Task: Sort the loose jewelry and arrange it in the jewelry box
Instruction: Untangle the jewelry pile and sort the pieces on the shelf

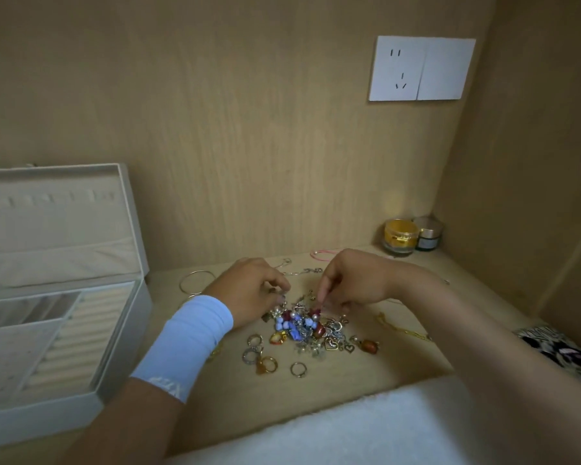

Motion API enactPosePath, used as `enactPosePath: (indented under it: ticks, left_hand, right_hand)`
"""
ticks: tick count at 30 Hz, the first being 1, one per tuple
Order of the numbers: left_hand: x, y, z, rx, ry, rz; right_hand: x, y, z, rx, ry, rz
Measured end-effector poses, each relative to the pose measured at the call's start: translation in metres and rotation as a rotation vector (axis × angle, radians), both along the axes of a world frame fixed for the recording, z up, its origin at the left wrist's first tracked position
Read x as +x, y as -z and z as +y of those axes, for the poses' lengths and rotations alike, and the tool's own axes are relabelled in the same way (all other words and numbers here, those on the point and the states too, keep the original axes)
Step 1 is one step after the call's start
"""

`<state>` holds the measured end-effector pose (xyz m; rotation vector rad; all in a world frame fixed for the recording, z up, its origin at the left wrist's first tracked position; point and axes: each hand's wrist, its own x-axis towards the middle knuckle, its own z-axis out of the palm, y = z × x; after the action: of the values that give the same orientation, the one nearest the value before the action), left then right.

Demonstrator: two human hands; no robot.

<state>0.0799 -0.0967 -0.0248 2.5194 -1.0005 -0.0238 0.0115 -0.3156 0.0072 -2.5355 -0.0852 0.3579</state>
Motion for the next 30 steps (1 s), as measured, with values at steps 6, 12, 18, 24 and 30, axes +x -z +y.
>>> enactPosePath:
  ticks: [6, 12, 18, 24, 30]
  left_hand:
    - [-0.002, 0.007, -0.014, 0.04, 0.079, -0.049]
    - [-0.001, 0.013, -0.02, 0.054, 0.103, -0.008]
    - [-0.005, 0.003, -0.022, -0.089, 0.12, 0.101]
    - [-0.017, -0.011, -0.01, -0.047, 0.103, 0.107]
    - [-0.028, -0.026, 0.027, -0.039, 0.013, 0.081]
  right_hand:
    - [0.009, 0.006, -0.003, 0.087, 0.083, -0.014]
    - [-0.014, -0.015, -0.012, -0.134, 0.091, 0.062]
    - [-0.052, -0.022, 0.0, -0.225, 0.088, 0.36]
    - [-0.036, -0.005, 0.012, -0.076, 0.121, 0.203]
    - [-0.027, -0.013, 0.03, -0.196, 0.133, 0.049]
